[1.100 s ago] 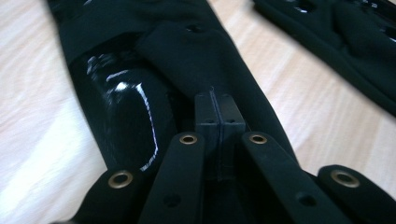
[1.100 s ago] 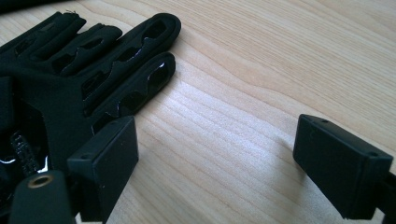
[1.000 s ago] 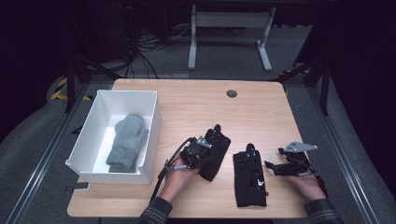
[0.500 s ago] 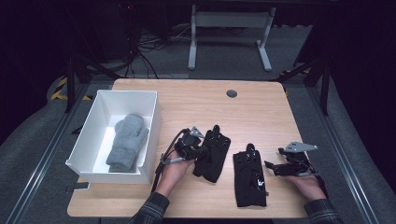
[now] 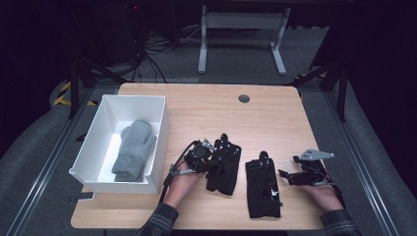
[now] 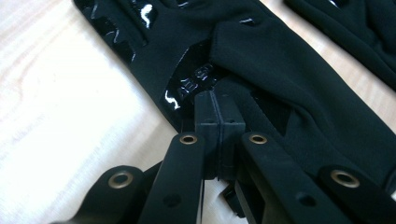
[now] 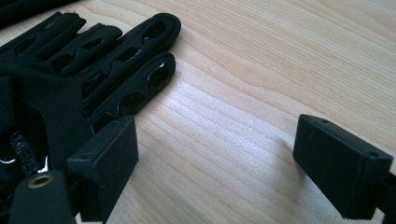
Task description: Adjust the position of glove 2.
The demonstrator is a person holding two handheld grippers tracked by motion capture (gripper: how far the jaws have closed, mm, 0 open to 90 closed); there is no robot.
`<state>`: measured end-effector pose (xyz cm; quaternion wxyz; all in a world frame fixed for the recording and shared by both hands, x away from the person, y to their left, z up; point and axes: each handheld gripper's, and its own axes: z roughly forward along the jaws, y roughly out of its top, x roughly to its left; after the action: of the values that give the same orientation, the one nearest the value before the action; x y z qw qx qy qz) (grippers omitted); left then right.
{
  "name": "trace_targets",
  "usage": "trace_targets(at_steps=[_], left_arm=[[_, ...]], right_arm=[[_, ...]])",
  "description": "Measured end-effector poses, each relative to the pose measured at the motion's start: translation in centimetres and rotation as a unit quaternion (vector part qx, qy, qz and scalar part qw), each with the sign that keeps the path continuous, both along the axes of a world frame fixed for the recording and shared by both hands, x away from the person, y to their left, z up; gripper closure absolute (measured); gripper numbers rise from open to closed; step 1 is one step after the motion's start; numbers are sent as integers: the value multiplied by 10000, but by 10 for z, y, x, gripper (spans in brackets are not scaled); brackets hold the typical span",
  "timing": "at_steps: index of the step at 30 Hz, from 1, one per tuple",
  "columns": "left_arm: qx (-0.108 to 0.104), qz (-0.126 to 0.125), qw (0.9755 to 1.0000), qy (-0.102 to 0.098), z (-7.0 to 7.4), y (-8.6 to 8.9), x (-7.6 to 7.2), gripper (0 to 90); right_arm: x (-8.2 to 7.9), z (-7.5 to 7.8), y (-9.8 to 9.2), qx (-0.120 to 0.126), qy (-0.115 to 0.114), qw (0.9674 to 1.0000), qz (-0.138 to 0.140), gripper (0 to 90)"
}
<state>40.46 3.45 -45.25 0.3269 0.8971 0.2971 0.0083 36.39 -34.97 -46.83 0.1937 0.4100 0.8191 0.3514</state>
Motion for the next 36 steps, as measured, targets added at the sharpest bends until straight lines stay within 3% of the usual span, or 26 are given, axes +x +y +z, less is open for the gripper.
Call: trace_targets(at_steps=[19,23,26,29,36], left_arm=[[37,-400,9991,132,1,14,-52,900],[-135,-267,9995,24,9,20,-50,847],[-227,19,9997,-79,14,28,-45,787],[-204,256,9995,-47,10,31,-39,710],[-94,378,9992,28,0,23,-36,629]], right_arm=[[0,0,0,-2,-2,10000,1,145],[0,0,0,-9,-7,10000,-7,145],[0,0,0,-4,-2,10000,1,145],[0,0,0,-5,-3,10000,0,145],[0,0,0,-7,0,10000,-2,145]])
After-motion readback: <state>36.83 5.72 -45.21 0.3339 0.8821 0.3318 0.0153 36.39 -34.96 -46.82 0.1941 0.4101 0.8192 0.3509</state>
